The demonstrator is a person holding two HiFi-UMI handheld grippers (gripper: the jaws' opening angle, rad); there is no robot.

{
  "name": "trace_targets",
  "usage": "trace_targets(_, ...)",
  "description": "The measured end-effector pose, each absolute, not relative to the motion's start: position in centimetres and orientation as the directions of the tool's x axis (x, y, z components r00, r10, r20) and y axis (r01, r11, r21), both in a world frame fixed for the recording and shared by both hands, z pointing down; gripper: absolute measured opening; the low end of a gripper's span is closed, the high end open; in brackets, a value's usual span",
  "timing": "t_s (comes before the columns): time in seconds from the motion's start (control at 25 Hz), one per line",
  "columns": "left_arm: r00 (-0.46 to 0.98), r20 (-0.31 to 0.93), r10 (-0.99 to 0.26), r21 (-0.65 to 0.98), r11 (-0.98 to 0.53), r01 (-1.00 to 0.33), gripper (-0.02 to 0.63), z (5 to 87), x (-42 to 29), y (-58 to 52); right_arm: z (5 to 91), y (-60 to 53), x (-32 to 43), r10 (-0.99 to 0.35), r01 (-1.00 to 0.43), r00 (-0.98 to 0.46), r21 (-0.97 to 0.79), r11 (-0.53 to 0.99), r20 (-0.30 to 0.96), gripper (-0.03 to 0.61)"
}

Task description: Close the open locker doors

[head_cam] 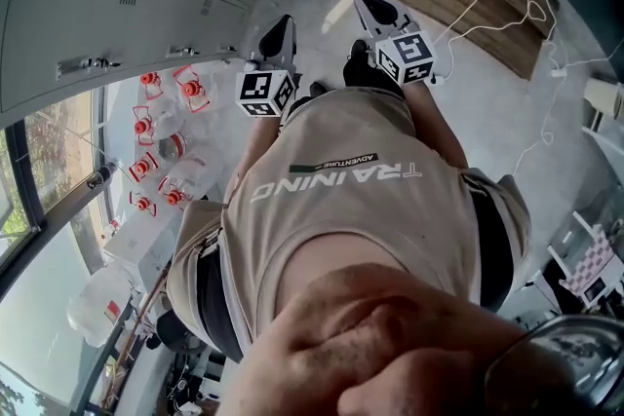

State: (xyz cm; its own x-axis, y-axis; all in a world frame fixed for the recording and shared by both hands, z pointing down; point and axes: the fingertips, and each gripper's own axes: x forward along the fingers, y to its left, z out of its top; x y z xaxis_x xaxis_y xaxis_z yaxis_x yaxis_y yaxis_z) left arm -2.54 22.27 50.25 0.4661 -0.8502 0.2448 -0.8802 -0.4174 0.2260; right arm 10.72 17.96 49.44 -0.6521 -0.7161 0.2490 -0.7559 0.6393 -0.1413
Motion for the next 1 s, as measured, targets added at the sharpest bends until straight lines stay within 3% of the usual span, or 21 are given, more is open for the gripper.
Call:
trace_targets(0.56,0.380,0.244,-0.892,0.216,-0.332,-0.918,0.000,49.2,5.2,9.3,53.0,6.3,17.5,-0.577,-0.626,-0.769,-0.143,0.766,0.276,0.015)
trace_targets(1.0,0.400,0.273,-0.875,0.271,-0.329,-0.905,0.000,51.8,3.6,4.2,54.7,1.4,13.9,-0.522,-0.587,-0.793,-0.167,0.792,0.313,0.015)
